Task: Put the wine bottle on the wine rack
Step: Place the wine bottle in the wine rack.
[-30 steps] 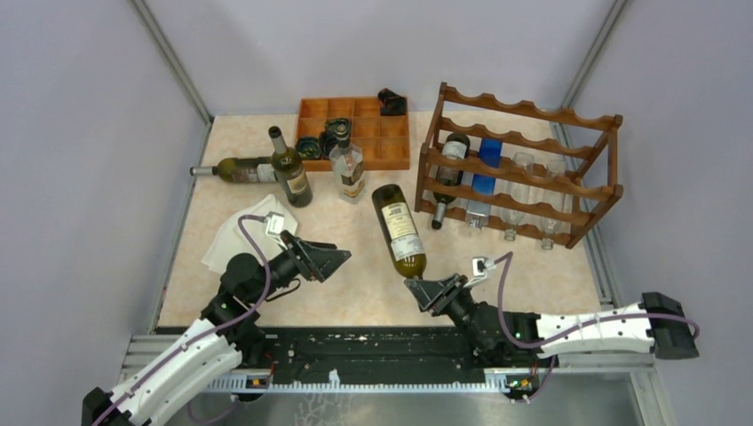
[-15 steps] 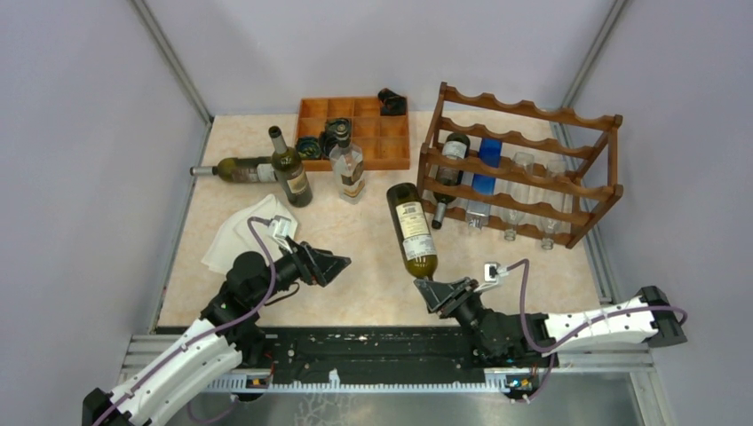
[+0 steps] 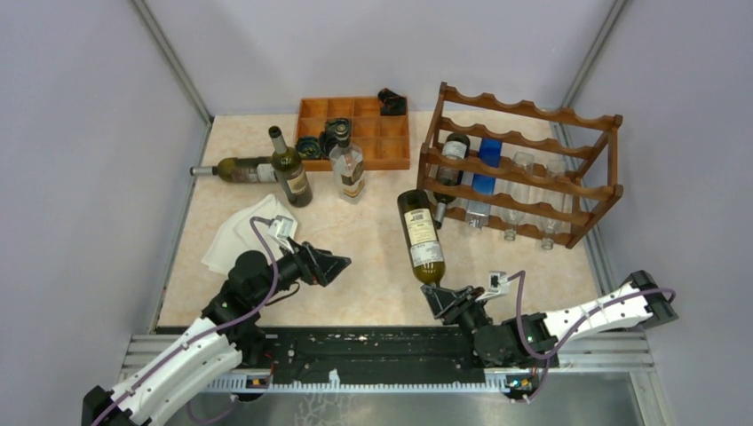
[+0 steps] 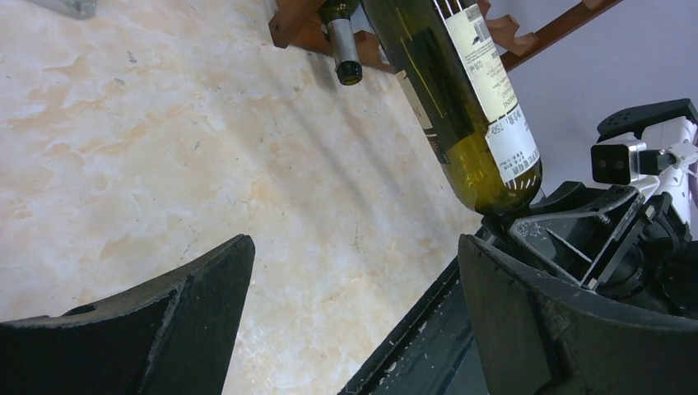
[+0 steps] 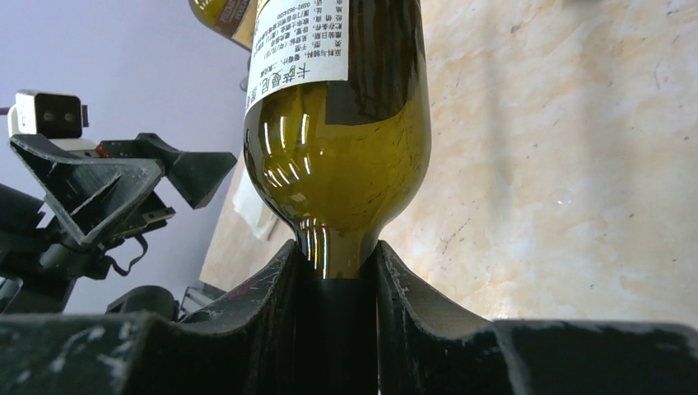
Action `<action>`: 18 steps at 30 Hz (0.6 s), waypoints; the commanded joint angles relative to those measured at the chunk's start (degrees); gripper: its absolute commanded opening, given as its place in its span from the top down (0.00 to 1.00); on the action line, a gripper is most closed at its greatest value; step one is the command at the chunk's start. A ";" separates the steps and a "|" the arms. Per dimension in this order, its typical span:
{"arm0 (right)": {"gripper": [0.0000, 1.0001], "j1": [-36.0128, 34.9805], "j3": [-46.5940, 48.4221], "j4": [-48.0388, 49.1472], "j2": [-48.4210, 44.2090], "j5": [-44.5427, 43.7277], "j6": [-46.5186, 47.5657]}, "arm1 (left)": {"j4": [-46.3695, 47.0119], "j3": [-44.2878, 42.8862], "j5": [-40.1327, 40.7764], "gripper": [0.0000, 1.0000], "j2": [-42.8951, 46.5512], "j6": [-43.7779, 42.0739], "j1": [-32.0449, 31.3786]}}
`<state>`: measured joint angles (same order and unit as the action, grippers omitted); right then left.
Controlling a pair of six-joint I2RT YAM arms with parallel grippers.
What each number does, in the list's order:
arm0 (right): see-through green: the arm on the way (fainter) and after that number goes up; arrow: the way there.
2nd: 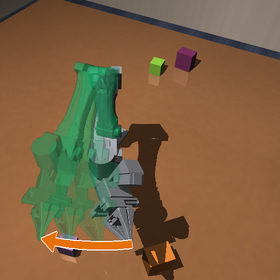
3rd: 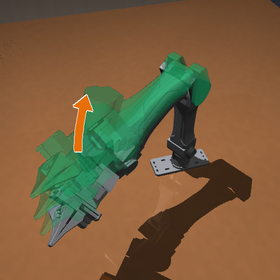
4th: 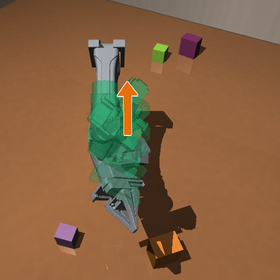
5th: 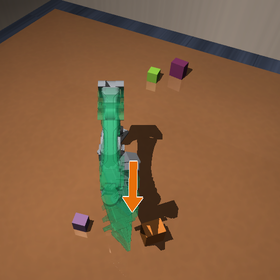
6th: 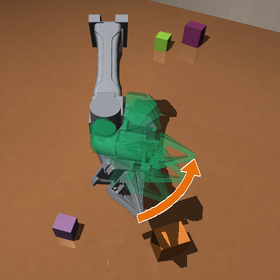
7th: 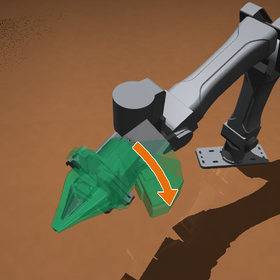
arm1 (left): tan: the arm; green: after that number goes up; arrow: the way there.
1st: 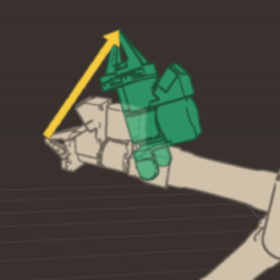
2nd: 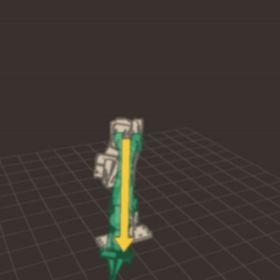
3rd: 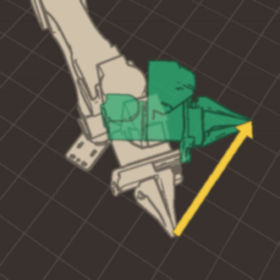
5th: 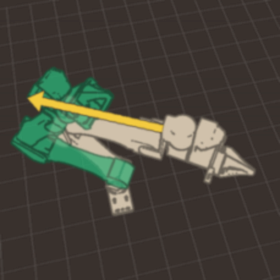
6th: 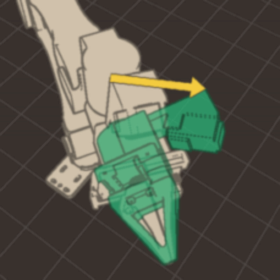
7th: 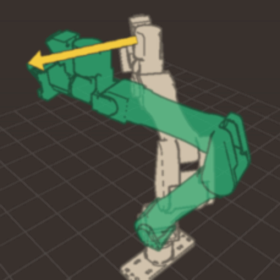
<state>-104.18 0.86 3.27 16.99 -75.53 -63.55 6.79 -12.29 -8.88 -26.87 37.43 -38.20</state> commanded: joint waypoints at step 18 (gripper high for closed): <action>1.00 -5.70 11.66 -23.70 2.46 -18.06 -22.26 | 0.39 -1.41 0.37 0.01 -0.99 -1.25 0.15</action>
<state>-108.29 6.59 -12.64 17.65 -84.90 -75.90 6.44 -12.29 -8.75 -27.49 37.32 -38.20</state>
